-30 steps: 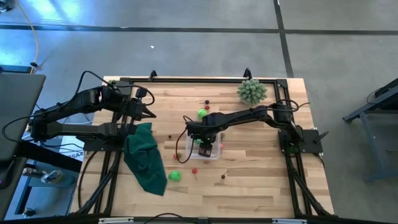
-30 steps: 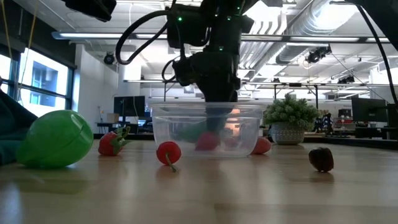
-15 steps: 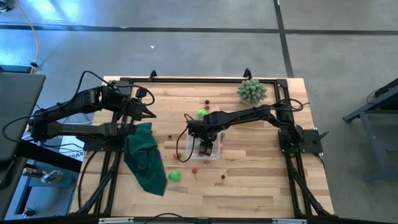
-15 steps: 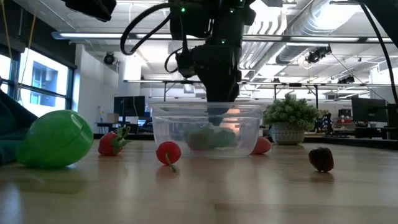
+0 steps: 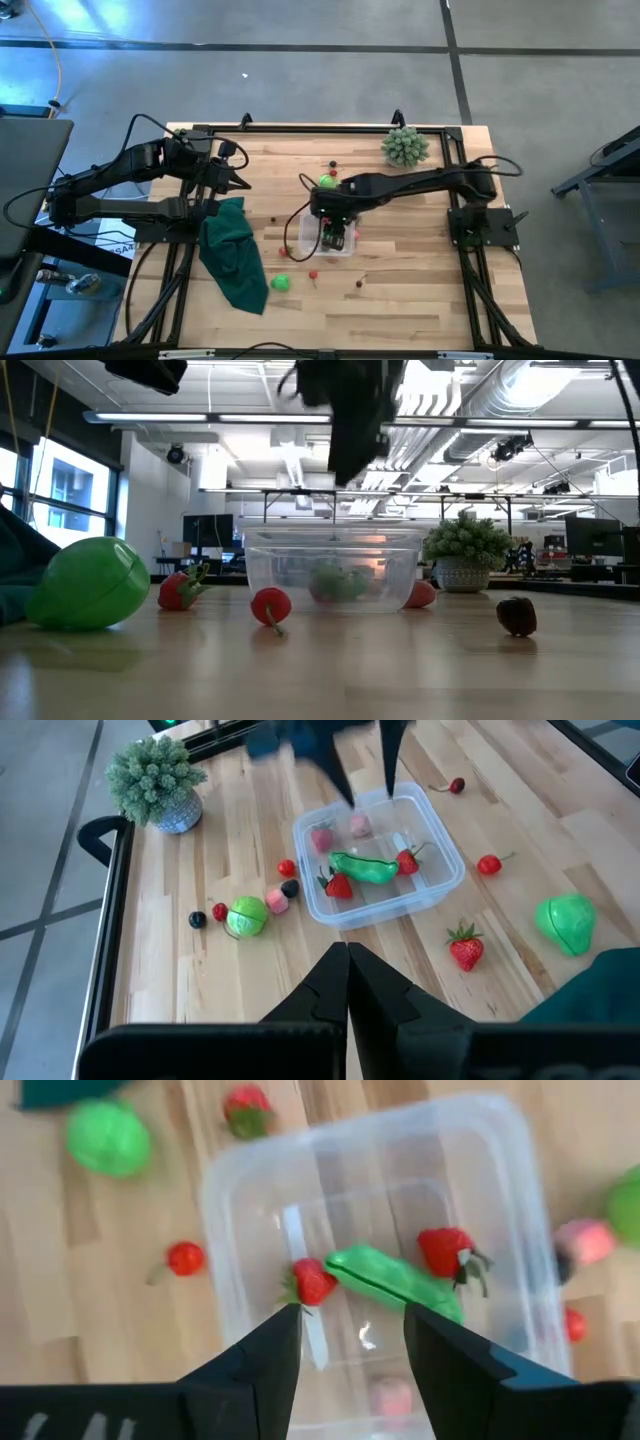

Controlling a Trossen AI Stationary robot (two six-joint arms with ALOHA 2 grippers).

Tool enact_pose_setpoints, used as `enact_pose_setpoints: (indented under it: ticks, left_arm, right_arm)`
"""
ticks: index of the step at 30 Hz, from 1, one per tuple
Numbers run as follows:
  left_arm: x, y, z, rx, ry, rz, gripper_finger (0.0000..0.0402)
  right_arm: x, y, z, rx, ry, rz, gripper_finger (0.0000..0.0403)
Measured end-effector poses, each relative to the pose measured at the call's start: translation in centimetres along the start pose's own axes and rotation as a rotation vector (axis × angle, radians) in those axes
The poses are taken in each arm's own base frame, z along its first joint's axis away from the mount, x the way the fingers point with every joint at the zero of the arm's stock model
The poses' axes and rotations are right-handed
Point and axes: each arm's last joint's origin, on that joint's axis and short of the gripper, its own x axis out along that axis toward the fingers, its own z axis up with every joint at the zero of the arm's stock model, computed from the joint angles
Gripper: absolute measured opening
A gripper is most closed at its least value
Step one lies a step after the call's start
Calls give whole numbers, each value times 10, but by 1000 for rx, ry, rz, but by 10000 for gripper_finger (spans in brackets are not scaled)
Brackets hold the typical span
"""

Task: Pick and placing Produce into tupperware
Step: Put the red cherry into the transparent bin

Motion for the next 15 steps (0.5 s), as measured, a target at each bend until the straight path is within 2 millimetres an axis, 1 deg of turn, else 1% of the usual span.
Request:
enact_pose_setpoints:
  ticks: [6, 8, 11, 15]
  left_arm:
    - [0, 0, 0, 0, 0, 0, 1]
    - [0, 0, 0, 0, 0, 0, 1]
    - [0, 0, 0, 0, 0, 1, 1]
    - [0, 0, 0, 0, 0, 0, 1]
  right_arm:
    - [-55, 37, -18, -4, -201, -134, 170]
    - [-67, 52, -28, 16, -264, -191, 170]
    - [-78, 77, -47, 67, -337, -261, 170]
    - [-80, 103, -75, 192, -365, -307, 170]
